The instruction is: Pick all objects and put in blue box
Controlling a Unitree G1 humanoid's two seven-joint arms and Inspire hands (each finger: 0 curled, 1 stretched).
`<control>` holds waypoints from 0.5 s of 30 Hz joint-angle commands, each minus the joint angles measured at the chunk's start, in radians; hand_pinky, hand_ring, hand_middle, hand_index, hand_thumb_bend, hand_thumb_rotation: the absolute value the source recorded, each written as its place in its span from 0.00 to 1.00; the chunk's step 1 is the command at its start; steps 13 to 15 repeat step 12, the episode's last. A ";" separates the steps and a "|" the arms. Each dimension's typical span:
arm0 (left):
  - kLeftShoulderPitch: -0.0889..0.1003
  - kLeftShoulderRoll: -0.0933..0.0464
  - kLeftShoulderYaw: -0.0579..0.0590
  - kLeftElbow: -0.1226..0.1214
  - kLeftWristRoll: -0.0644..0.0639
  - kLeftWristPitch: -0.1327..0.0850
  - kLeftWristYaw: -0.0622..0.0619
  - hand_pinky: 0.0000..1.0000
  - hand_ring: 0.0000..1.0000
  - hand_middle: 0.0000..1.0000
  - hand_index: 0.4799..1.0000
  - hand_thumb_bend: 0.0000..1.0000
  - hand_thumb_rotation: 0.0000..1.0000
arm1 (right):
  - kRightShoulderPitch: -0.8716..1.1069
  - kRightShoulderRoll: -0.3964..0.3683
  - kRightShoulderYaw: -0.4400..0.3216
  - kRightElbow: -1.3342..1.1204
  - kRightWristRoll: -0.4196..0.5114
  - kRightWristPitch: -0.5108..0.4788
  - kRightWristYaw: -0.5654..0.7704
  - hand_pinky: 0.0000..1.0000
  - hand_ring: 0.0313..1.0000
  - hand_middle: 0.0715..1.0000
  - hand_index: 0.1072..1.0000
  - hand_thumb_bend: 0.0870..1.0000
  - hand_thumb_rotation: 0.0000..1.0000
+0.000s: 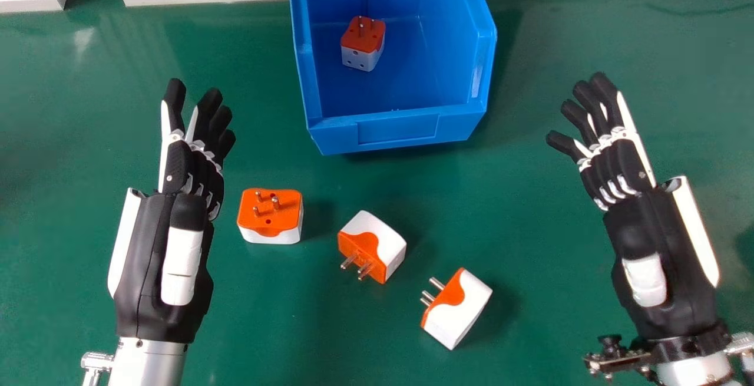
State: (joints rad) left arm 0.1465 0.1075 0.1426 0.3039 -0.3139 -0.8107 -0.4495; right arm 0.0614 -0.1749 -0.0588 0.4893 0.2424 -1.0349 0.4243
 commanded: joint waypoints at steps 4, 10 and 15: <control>0.000 0.006 0.003 -0.016 0.008 -0.019 0.000 1.00 0.99 1.00 1.00 0.92 0.94 | -0.002 0.001 -0.006 -0.021 0.036 -0.011 0.015 0.89 0.96 0.98 0.98 0.69 1.00; 0.000 0.000 0.006 -0.016 0.018 -0.033 0.013 1.00 0.99 0.99 1.00 0.92 0.95 | -0.001 0.008 0.000 -0.033 0.050 -0.009 0.032 0.90 0.97 0.98 0.98 0.75 1.00; 0.000 0.000 0.005 -0.014 0.019 -0.037 0.017 1.00 0.99 0.99 1.00 0.91 0.95 | -0.002 0.011 -0.001 -0.032 0.052 -0.008 0.036 0.90 0.97 0.98 0.99 0.76 1.00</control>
